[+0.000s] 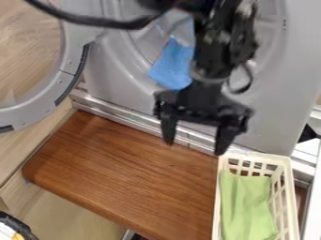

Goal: Move the white basket to the right side of table

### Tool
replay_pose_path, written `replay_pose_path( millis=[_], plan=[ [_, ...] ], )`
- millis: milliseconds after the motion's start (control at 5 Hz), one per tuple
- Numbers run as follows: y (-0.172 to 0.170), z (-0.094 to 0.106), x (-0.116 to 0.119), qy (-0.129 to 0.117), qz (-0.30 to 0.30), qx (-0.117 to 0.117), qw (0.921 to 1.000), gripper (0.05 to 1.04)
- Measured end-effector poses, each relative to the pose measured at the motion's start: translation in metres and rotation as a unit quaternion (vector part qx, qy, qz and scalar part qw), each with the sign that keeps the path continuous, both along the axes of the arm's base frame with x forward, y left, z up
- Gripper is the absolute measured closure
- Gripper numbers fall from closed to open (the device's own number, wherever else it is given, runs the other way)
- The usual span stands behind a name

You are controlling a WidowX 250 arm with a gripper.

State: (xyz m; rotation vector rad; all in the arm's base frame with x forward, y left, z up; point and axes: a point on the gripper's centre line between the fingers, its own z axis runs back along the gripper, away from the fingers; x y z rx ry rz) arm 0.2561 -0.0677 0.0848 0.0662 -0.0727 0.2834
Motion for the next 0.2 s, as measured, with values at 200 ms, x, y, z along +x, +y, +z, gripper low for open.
replay_pose_path(
  millis=[200],
  plan=[
    [0.0098, 0.0141, 0.0147, 0.015, 0.018, 0.0, 0.9997, 0.083]
  ],
)
